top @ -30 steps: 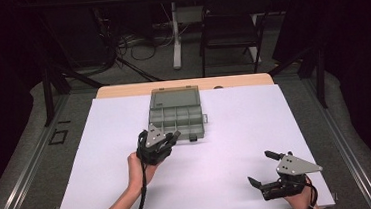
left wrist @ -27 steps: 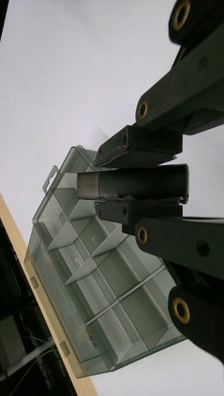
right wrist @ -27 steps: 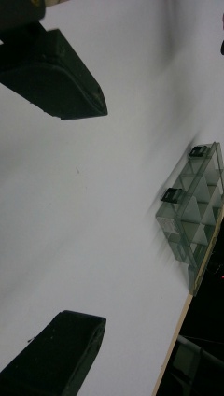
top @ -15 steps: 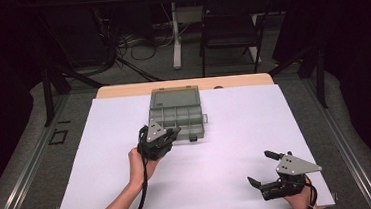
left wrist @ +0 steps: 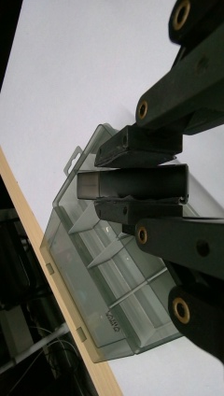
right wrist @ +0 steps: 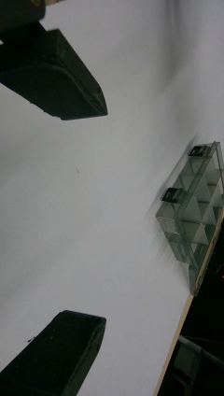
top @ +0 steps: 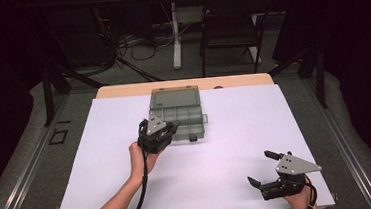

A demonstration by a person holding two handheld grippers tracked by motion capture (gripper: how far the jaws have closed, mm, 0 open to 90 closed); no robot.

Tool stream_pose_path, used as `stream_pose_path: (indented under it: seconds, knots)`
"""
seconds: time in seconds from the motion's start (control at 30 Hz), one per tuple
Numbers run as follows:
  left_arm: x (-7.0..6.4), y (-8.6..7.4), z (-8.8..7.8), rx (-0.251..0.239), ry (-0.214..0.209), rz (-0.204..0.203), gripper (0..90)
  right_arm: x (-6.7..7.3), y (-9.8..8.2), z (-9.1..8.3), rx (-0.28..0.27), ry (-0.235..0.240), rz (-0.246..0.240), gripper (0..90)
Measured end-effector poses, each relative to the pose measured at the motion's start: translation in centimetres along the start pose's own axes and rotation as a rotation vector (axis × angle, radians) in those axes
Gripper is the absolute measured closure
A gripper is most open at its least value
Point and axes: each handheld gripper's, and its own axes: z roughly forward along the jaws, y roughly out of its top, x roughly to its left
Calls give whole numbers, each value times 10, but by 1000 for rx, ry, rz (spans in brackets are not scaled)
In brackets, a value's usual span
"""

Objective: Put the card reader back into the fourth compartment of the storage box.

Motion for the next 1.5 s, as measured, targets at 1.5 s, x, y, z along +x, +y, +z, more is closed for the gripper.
stream_pose_path:
  seconds: [1.5]
  knots:
    - [16, 39, 44, 8, 28, -27, 737, -1, 0, -2, -6, -2, -2, 9]
